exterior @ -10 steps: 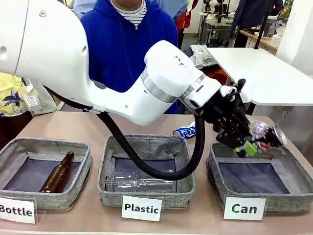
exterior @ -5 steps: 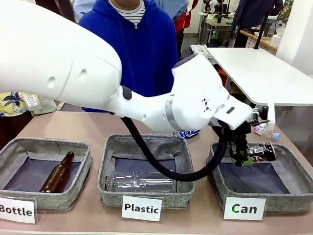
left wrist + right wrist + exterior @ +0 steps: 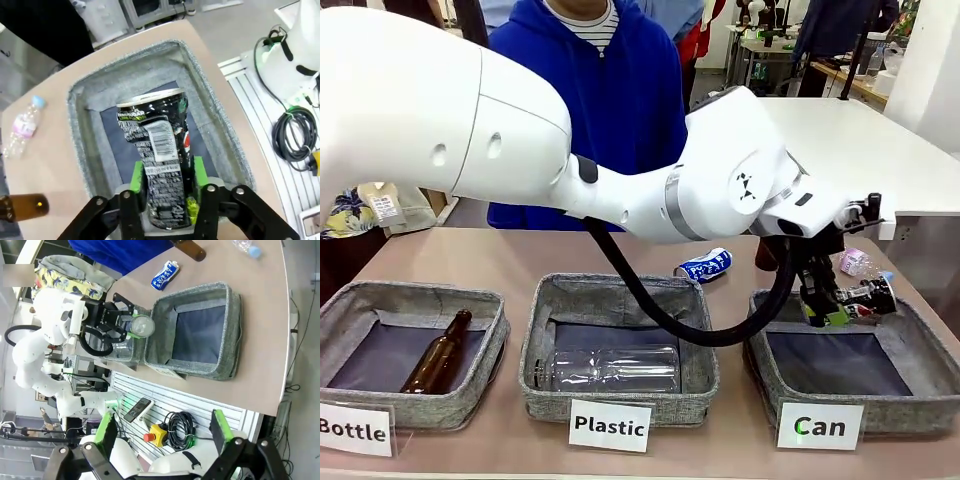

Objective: Sort the can waste into the basket.
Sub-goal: Pick up the can waste from the table and place it in the right Fabric basket.

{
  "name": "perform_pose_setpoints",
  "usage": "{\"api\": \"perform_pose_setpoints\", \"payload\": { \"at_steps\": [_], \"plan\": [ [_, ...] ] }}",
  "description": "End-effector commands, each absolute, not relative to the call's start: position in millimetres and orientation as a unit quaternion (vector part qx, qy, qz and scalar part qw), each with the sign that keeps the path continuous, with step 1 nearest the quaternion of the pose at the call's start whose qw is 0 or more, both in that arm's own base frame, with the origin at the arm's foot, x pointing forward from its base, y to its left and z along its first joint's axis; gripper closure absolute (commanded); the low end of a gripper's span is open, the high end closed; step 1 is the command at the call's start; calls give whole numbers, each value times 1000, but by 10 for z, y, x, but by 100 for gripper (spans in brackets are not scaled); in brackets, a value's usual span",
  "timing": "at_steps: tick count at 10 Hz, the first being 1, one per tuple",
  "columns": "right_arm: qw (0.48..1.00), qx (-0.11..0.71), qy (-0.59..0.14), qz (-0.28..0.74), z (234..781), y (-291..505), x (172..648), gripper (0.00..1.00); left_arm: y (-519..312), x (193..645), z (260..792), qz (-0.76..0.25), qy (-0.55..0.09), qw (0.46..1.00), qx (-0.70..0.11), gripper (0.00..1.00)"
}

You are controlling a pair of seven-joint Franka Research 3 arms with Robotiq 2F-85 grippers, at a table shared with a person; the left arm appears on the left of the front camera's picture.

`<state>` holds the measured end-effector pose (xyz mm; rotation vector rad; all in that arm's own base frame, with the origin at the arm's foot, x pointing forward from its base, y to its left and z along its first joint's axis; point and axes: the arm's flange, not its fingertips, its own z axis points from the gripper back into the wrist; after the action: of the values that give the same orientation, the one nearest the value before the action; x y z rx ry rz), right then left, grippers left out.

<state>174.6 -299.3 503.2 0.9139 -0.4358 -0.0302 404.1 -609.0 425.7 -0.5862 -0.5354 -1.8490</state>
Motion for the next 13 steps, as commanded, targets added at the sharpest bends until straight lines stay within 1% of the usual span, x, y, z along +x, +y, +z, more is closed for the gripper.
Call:
{"api": "perform_pose_setpoints", "payload": {
  "at_steps": [1,3,6,7,8,9,10,11,12,13],
  "plan": [
    [879,431,-205,-16,5030,-2982,1713,0,-6157,4030,4232,-783,-212,529,-248,0],
    [879,431,-205,-16,5030,-2982,1713,0,-6156,4024,4238,-786,-217,523,-249,0],
    [879,431,-205,-16,5030,-2982,1713,0,-6195,3964,4326,-786,-246,503,-261,0],
    [874,438,-209,-14,5032,-2993,1746,0,-6205,3943,4343,-782,-250,504,-269,0],
    [868,453,-203,13,5042,-2974,1729,0,-6150,3900,4426,-780,-245,494,-297,0],
    [860,475,-187,6,5047,-2816,1865,0,-5921,3809,4712,-769,-245,491,-328,0],
    [855,490,-169,-6,5014,-2570,2076,0,-5579,3738,5064,-753,-244,507,-341,0],
    [842,519,-146,5,4967,-2314,2268,0,-5227,3687,5372,-733,-244,538,-337,0],
    [838,529,-132,16,4888,-1981,2452,0,-4811,3615,5658,-706,-257,572,-329,0],
    [831,542,-115,52,4816,-1541,2615,0,-4376,3549,5870,-673,-253,610,-333,0]
  ]
}}
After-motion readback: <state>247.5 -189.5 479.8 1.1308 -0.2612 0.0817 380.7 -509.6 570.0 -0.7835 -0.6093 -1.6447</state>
